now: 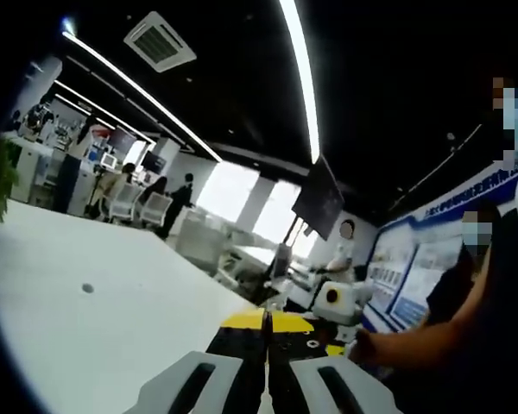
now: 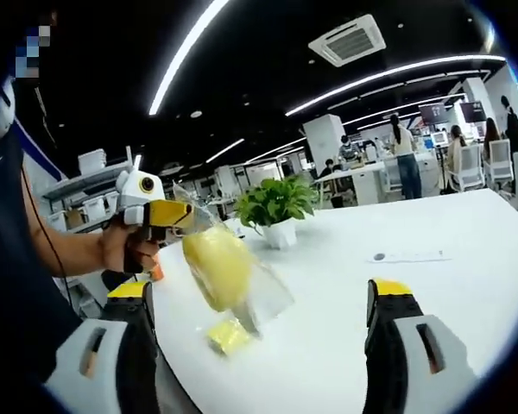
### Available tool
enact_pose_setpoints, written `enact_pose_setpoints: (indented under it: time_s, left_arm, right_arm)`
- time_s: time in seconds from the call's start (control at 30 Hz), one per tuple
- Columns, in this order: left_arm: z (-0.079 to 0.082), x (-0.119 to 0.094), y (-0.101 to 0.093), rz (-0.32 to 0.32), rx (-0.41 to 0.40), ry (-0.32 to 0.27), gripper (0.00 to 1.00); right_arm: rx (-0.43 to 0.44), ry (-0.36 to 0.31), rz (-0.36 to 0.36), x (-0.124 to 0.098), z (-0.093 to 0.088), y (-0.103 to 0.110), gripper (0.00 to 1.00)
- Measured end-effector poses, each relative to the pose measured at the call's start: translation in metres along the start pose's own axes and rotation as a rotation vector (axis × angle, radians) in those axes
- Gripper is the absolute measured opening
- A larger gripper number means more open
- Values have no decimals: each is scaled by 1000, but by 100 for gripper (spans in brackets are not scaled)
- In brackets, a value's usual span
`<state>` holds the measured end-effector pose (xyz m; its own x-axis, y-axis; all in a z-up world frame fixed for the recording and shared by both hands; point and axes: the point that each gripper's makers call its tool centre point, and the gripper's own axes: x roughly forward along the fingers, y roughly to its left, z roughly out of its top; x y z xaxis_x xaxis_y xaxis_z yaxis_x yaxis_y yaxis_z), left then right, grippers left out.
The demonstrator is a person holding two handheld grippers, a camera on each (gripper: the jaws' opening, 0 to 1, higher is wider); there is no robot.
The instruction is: Compare the silicone blocks by pressing each to a similar depth, holding the contact briefly, and releasing to observe deformation and rebound differences across the visible hardness samples.
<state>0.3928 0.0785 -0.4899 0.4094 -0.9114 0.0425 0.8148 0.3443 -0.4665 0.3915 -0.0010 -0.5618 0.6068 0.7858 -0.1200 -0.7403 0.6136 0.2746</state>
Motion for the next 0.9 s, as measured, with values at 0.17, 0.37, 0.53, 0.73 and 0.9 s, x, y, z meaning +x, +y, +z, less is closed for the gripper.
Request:
enact_pose_setpoints:
  time_s: [0.17,0.37,0.53,0.73,0.9]
  left_arm:
    - [-7,6,6,11,-18,6,0]
    - [-26,12,20,44,-45,25,0]
    - [-46,14,31,68,-88,39,0]
    - [-65,16,42,85,-175,28,0]
    - [-83,18,51,116,-211,41,0]
  right_arm:
    - [25,43,-47,-11,-26,-11,96]
    - [43,55,-77,-19,-39,-16,96]
    - [51,62,-116,-27,-51,-23,96]
    - [83,83,-141,-36,-70,-22,96]
    - [88,86,-152,-40,-75,-20,96]
